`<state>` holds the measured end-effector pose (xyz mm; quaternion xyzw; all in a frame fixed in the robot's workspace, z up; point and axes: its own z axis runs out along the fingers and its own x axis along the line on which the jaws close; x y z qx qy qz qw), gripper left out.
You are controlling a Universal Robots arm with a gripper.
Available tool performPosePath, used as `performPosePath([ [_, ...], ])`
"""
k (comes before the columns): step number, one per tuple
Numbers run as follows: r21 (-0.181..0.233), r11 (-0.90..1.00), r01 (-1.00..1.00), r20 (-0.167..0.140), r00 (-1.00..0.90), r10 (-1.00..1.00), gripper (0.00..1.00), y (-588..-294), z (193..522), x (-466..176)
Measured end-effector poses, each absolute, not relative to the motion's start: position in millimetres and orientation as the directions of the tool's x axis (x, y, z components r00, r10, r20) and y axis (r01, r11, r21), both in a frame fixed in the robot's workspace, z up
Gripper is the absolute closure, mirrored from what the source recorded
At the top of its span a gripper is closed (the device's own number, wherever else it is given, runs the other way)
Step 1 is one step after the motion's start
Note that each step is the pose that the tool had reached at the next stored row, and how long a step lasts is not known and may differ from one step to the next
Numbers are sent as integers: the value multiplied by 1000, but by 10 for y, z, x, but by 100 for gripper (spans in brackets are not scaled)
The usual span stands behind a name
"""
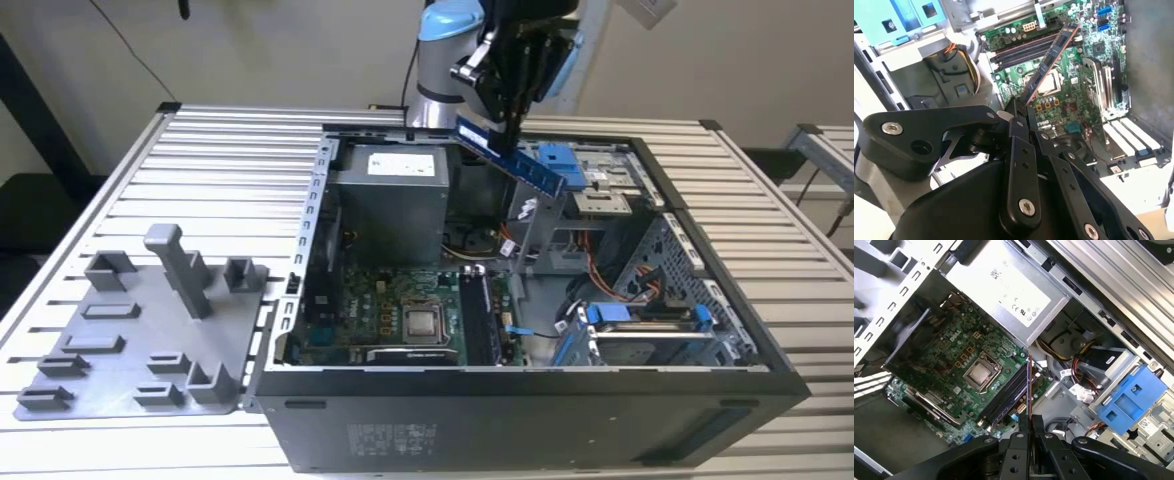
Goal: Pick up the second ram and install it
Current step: 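Insert the second ram into the second slot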
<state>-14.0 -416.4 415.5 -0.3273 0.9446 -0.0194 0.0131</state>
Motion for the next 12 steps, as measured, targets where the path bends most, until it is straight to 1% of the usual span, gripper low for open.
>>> performPosePath([
  [12,-45,852,-522,-12,-852,-523,86,-4194,4149,-140],
])
